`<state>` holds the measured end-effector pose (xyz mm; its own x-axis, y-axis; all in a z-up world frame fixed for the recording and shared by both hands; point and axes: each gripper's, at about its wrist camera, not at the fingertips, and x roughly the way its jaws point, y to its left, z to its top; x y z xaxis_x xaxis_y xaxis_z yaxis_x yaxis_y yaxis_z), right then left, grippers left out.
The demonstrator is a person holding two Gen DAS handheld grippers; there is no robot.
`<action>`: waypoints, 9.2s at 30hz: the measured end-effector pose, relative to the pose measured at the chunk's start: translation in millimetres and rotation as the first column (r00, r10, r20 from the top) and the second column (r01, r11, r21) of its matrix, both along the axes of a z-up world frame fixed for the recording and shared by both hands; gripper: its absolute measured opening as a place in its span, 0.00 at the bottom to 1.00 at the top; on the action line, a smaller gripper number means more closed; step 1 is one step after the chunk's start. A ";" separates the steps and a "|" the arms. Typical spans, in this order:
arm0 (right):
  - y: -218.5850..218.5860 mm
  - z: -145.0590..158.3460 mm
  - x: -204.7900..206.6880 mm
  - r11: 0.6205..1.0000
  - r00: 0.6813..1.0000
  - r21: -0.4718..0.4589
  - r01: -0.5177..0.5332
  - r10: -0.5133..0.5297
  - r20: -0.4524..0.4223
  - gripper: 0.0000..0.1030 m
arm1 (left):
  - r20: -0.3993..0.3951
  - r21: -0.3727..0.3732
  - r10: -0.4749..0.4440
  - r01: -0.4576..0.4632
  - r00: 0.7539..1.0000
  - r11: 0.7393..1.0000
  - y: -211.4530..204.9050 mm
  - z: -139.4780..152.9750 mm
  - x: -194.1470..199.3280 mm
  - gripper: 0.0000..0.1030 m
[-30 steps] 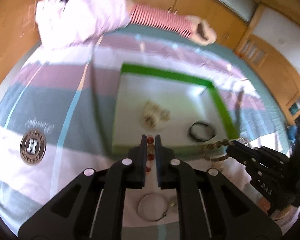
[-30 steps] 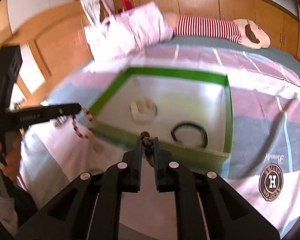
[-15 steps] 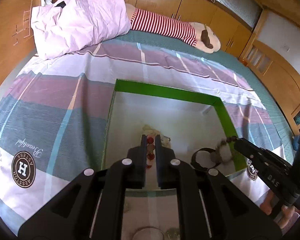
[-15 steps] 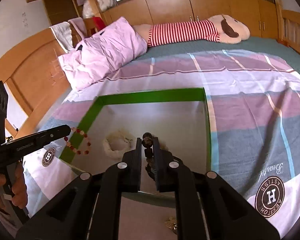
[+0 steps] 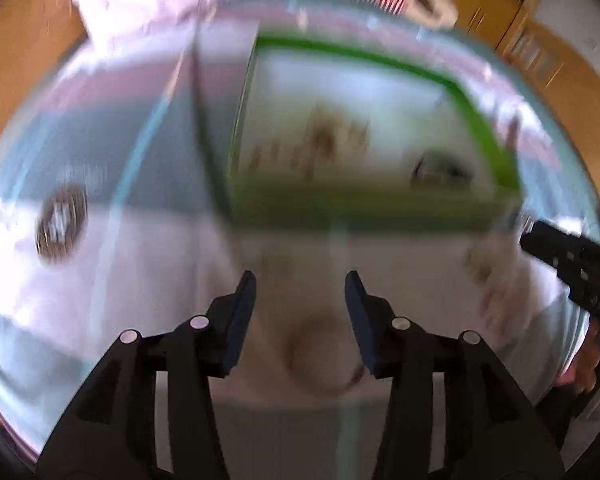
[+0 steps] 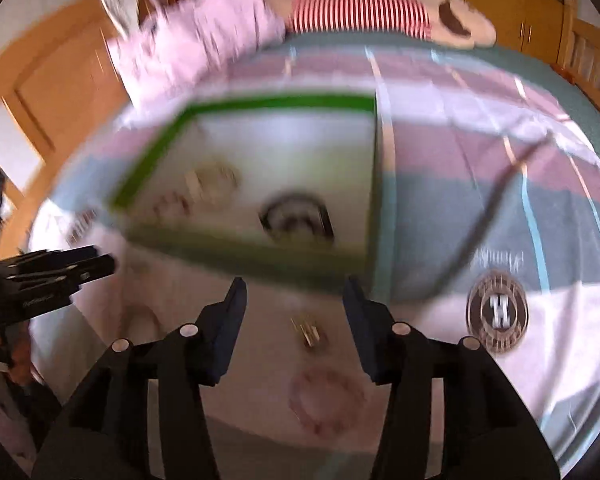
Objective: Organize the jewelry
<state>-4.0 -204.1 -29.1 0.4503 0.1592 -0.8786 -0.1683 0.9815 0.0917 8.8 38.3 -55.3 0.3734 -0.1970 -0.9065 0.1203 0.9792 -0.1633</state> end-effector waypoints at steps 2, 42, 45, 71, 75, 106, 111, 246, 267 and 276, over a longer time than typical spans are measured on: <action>1.9 -15.9 1.2 0.999 0.998 -0.051 -0.008 0.004 -0.063 0.43 | -0.045 0.017 0.008 -0.008 0.999 1.000 2.2 -13.0 -5.0 0.42; 36.7 -55.6 -11.5 0.991 0.992 -0.100 -0.091 0.081 -0.097 0.07 | -0.048 0.178 -0.299 0.303 0.953 0.936 -90.9 -38.5 -38.6 0.19; 29.8 -54.6 -9.0 0.992 0.992 -0.095 -0.089 0.080 -0.095 0.07 | -0.040 0.167 -0.282 0.285 0.958 0.944 -88.3 -39.9 -35.7 0.12; -10.7 -29.2 -6.7 0.997 0.997 0.034 0.070 -0.069 -0.044 0.21 | -0.013 -0.051 -0.038 0.038 0.999 0.998 -12.1 -14.9 0.3 0.32; -14.1 -30.9 -6.7 0.996 0.995 0.035 0.082 -0.080 -0.058 0.21 | -0.026 -0.033 -0.007 0.006 1.000 0.999 -11.3 -20.8 3.9 0.36; 33.5 -50.5 -14.9 0.998 0.996 -0.036 -0.044 0.041 -0.079 0.08 | -0.001 -0.021 -0.047 0.047 0.999 0.999 -34.1 -29.5 10.6 0.19; 34.4 -51.6 -11.9 0.998 0.997 -0.049 -0.039 0.036 -0.074 0.09 | 0.018 -0.013 -0.038 0.038 0.999 0.999 -30.3 -24.1 9.0 0.11; 77.1 -60.2 19.6 0.978 0.978 -0.107 -0.181 0.167 -0.127 0.22 | -0.090 0.103 -0.146 0.155 0.985 0.982 -37.5 -20.4 -4.7 0.57; 79.0 -60.6 11.5 0.963 0.973 -0.162 -0.217 0.200 -0.115 0.44 | -0.118 0.161 -0.161 0.179 0.980 0.971 -25.9 -30.0 -5.8 0.66; 77.6 -61.8 6.1 0.964 0.974 -0.155 -0.214 0.198 -0.113 0.43 | -0.110 0.164 -0.157 0.174 0.981 0.971 -43.6 -32.5 -9.8 0.57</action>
